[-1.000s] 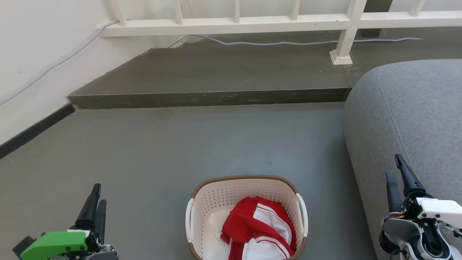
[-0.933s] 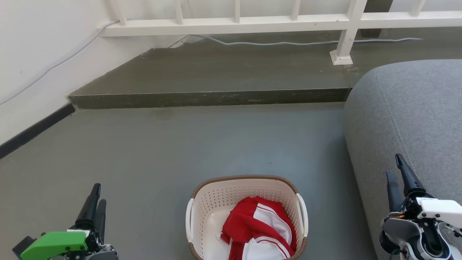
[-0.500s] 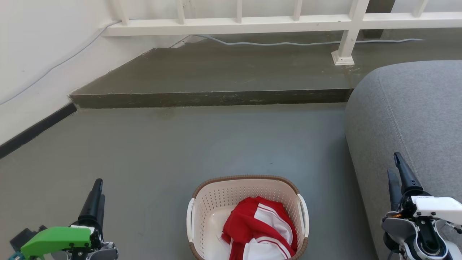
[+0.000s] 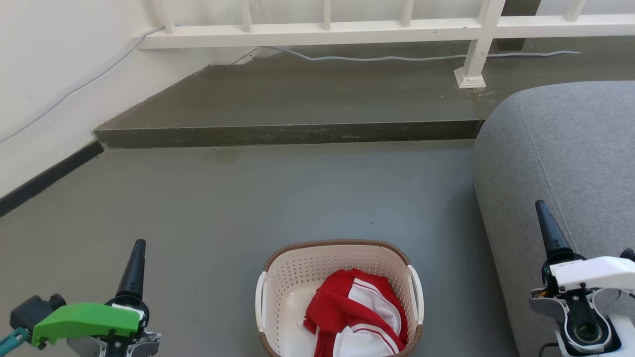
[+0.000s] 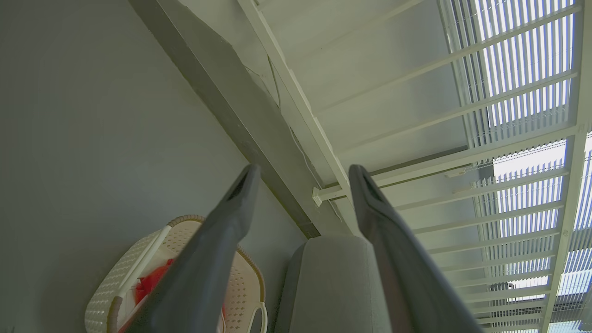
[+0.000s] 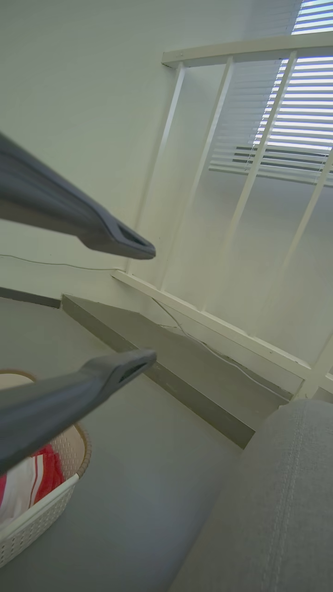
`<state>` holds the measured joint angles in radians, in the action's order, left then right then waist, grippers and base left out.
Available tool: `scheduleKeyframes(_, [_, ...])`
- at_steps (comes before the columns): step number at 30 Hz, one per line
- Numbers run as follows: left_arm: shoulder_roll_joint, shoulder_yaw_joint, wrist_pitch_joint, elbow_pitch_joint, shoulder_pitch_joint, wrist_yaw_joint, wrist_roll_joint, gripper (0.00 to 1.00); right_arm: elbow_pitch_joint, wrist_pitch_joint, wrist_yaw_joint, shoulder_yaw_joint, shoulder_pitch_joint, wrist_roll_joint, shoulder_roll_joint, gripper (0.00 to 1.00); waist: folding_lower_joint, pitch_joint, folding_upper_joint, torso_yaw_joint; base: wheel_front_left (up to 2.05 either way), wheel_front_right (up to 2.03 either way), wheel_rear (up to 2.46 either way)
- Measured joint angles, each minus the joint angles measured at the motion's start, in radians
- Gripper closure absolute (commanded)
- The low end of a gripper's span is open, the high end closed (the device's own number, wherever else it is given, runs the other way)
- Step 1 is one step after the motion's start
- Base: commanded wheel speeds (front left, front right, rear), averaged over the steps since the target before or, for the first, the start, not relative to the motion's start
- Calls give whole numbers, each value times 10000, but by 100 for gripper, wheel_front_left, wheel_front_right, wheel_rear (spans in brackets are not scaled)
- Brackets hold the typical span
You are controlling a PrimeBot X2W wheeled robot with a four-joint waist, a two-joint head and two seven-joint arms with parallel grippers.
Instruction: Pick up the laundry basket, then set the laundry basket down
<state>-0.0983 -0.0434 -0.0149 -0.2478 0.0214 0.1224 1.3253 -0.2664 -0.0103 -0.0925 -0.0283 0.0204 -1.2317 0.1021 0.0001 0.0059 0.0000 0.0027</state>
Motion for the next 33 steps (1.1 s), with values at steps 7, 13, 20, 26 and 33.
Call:
scheduleKeyframes(7, [-247, -343, -226, 128, 235, -127, -1323, 0, 228, -257, 320, 265, 134, 1319, 52, 0, 0, 23, 0, -24, 0, 0, 0])
scheduleKeyframes(13, [-447, -662, -449, 320, 261, -349, -2512, 0, 307, -445, 510, 650, 133, 2481, 222, 0, 0, 38, 0, -41, 0, 0, 0])
scheduleKeyframes(20, [-472, -1032, -646, 533, 359, -449, -3651, 0, 341, -662, 696, 1016, 131, 3591, 299, 0, 0, 52, 0, -53, 0, 0, 0])
scheduleKeyframes(26, [-510, -1390, -838, 692, 415, -571, -4667, 0, 355, -836, 859, 1367, 130, 4694, 397, 0, 0, 77, 0, -62, 0, 0, 0])
scheduleKeyframes(33, [-518, -1801, -1070, 709, 416, -706, -5624, 0, 353, -1091, 1032, 1676, 128, 5823, 502, 0, 0, 87, 0, -77, 0, 0, 0])
